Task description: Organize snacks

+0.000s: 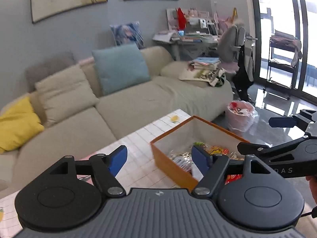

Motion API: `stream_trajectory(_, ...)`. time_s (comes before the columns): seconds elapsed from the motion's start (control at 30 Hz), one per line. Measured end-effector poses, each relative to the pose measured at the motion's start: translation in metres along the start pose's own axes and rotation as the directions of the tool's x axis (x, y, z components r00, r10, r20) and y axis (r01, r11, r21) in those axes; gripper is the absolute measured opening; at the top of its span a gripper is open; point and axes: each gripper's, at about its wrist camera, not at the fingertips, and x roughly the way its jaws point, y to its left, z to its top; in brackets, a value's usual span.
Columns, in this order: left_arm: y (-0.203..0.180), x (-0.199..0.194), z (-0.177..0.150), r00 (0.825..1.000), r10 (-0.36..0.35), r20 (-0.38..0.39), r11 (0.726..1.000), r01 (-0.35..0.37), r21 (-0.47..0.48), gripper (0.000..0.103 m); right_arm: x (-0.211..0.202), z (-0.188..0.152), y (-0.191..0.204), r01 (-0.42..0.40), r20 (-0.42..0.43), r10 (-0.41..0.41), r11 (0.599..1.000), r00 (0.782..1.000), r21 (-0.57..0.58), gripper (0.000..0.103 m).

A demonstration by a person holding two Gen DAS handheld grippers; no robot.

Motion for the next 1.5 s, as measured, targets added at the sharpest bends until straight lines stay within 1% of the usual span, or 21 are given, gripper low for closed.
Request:
stream_trajectory(0.07, -0.001, -0.012, -0.013, 0.999, 0.037, 0.009, 0.999, -0.037, -0.002, 0.087, -0.013, -0.012, 0.013, 0.012, 0.027, -0.013, 1.000, 1.000, 0.006, 0.089)
stream_trajectory(0.13, -0.001, -0.021, -0.026, 0.998, 0.067, 0.009, 0.997, -0.067, -0.026, 0.087, -0.025, -0.024, 0.026, 0.026, 0.053, -0.026, 1.000, 0.998, -0.006, 0.089)
stream_trajectory(0.27, 0.001, -0.027, -0.051, 0.996, 0.082, 0.022, 0.992, -0.080, -0.097, 0.088, -0.042, -0.043, 0.045, 0.053, 0.086, -0.051, 0.998, 0.995, -0.017, 0.092)
stream_trajectory(0.33, 0.003, -0.027, -0.061, 0.996, 0.091, 0.012, 0.987, -0.088, -0.133, 0.088, -0.049, -0.051, 0.052, 0.069, 0.095, -0.066, 0.997, 0.993, -0.023, 0.092)
stream_trajectory(0.4, 0.005, -0.025, -0.073, 0.996, 0.092, 0.005, 0.984, -0.090, -0.152, 0.092, -0.054, -0.058, 0.056, 0.083, 0.099, -0.080, 0.996, 0.992, -0.024, 0.094)
stream_trajectory(0.43, 0.004, -0.023, -0.078, 0.996, 0.090, -0.006, 0.984, -0.090, -0.152, 0.093, -0.054, -0.063, 0.057, 0.081, 0.094, -0.078, 0.996, 0.993, -0.024, 0.097)
stream_trajectory(0.53, 0.000, -0.016, -0.096, 0.997, 0.074, -0.029, 0.986, -0.078, -0.149, 0.093, -0.049, -0.078, 0.060, 0.056, 0.045, -0.055, 0.998, 0.997, -0.035, 0.097)
stream_trajectory(0.63, -0.001, -0.009, -0.109, 0.995, 0.075, -0.060, 0.983, -0.084, -0.164, 0.093, -0.039, -0.093, 0.062, 0.073, -0.010, -0.074, 0.996, 0.997, -0.049, 0.097)
stream_trajectory(0.73, -0.004, 0.000, -0.116, 0.993, 0.085, -0.086, 0.981, -0.099, -0.165, 0.094, -0.032, -0.103, 0.060, 0.079, -0.039, -0.080, 0.996, 0.996, -0.042, 0.097)
stream_trajectory(0.8, -0.005, 0.004, -0.119, 0.992, 0.074, -0.101, 0.981, -0.090, -0.171, 0.094, -0.025, -0.106, 0.059, 0.081, -0.060, -0.084, 0.996, 0.995, -0.043, 0.097)
stream_trajectory(0.9, -0.006, 0.010, -0.123, 0.989, 0.073, -0.126, 0.978, -0.095, -0.184, 0.094, -0.017, -0.107, 0.058, 0.072, -0.071, -0.074, 0.997, 0.995, -0.029, 0.097)
stream_trajectory(1.1, -0.009, 0.014, -0.128, 0.982, 0.100, -0.158, 0.979, -0.126, -0.161, 0.094, -0.008, -0.108, 0.059, 0.059, -0.083, -0.060, 0.998, 0.995, -0.018, 0.097)
stream_trajectory(1.27, -0.005, 0.012, -0.128, 0.983, 0.083, -0.165, 0.975, -0.114, -0.191, 0.094, -0.005, -0.109, 0.056, 0.065, -0.089, -0.065, 0.998, 0.994, -0.003, 0.097)
stream_trajectory(1.5, -0.003, 0.007, -0.125, 0.984, 0.084, -0.155, 0.972, -0.115, -0.206, 0.094, -0.007, -0.107, 0.055, 0.069, -0.079, -0.069, 0.998, 0.994, -0.006, 0.097)
